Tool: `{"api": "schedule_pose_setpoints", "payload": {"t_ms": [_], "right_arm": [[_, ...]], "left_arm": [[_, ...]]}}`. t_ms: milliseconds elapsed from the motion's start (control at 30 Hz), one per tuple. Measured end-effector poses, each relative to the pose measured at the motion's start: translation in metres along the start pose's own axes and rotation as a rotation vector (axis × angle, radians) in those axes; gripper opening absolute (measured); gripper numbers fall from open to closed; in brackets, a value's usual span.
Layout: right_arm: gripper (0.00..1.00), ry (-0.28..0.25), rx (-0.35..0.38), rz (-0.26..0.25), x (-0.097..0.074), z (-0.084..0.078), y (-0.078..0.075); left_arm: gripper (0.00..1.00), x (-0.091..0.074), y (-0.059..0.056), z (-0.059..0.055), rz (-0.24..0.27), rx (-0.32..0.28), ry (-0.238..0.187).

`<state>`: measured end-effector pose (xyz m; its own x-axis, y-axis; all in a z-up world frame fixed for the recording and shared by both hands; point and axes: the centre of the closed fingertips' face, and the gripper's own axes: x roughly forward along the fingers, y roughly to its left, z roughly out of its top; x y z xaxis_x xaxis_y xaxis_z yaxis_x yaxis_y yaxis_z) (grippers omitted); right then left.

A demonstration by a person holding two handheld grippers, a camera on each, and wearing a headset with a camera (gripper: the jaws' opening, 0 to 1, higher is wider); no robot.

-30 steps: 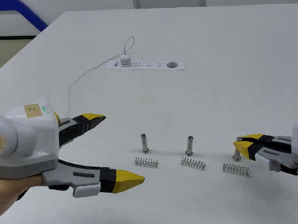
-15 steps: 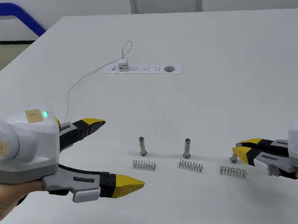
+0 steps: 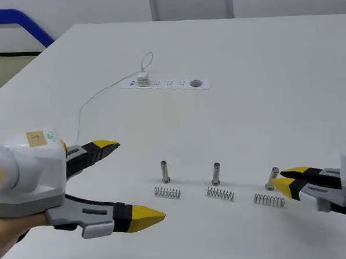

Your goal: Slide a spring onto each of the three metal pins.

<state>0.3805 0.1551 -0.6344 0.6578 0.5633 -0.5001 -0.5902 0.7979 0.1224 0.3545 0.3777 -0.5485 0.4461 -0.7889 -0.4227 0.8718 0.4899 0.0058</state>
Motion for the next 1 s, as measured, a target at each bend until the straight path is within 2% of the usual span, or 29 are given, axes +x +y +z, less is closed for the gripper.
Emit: {"api": "schedule_pose_setpoints", "payload": {"t_ms": [67,100,233,433,567,833,1000], "right_arm": [[0.2,0.026,0.007,0.025,0.0,-0.006,0.002],[0.21,0.037,-0.012,0.046,0.0,-0.008,0.007],[0.21,0.077,-0.049,0.076,0.001,-0.017,0.01],[0.21,0.17,-0.145,0.13,0.006,-0.034,0.016],[0.2,0.213,-0.188,0.144,0.01,-0.043,0.015],[0.18,0.229,-0.205,0.164,0.011,-0.045,0.014],[0.16,0.237,-0.242,0.174,0.01,-0.046,0.016]], "left_arm": [[0.99,0.0,-0.001,-0.001,-0.003,-0.009,-0.003],[0.99,-0.001,-0.001,0.0,-0.003,-0.016,-0.008],[0.98,-0.001,0.0,-0.001,0.002,-0.017,-0.005],[0.98,-0.001,0.001,-0.005,0.007,-0.023,0.0],[0.98,0.0,0.001,-0.007,0.008,-0.03,0.002],[0.98,0.001,0.002,-0.013,0.004,-0.052,0.008],[0.98,0.006,0.001,-0.011,-0.009,-0.054,0.006]]}}
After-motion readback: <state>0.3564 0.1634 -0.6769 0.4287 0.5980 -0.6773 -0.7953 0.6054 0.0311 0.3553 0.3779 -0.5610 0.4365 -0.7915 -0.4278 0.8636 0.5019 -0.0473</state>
